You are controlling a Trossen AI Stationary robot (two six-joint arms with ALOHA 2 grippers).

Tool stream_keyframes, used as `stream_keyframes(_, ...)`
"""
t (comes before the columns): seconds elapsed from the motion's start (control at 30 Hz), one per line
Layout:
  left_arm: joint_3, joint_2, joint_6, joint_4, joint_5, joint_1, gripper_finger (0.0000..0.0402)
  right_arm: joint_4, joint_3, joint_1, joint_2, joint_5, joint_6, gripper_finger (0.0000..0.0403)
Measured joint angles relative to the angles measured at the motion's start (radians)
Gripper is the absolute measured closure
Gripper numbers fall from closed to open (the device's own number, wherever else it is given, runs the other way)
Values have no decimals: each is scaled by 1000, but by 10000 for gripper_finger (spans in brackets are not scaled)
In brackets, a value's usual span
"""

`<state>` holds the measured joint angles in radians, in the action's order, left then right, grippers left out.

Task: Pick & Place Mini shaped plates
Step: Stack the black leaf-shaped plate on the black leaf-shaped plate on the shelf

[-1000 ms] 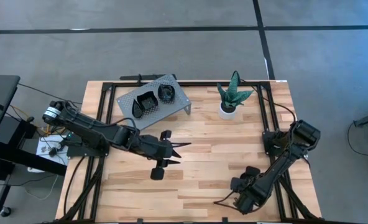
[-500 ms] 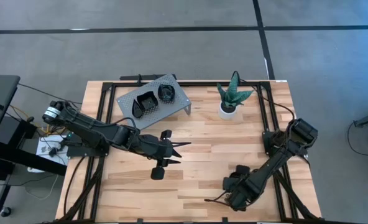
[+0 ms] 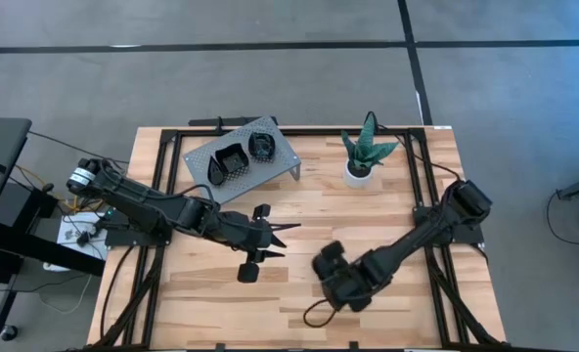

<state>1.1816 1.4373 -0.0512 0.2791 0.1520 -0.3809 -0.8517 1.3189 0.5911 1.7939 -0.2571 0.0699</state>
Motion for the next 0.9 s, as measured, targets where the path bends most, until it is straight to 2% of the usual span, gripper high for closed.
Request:
stream_keyframes(0.1,0,0,-12,2,0,0,302,-6,19,-28,0,-90,-337,401)
stream_keyframes(0.23,0,0,-14,28,1,-8,302,-37,25,-71,0,-280,-723,399)
stream_keyframes(0.33,0,-4,-15,50,2,-26,302,-76,35,-122,-1,-422,-883,400)
stream_keyframes(0.43,0,-27,-16,68,30,-48,302,-126,44,-184,-28,-477,-987,401)
stream_keyframes(0.63,0,-124,-14,101,247,-97,302,-58,45,-344,-152,-467,-1233,401)
stream_keyframes(0.7,0,-162,-14,102,278,-103,302,17,45,-409,-197,-439,-1357,402)
stream_keyframes(0.8,0,-207,-16,101,282,-103,302,134,46,-515,-246,-291,-1550,402)
stream_keyframes(0.9,0,-232,-17,100,282,-102,302,244,46,-634,-264,-67,-1712,401)
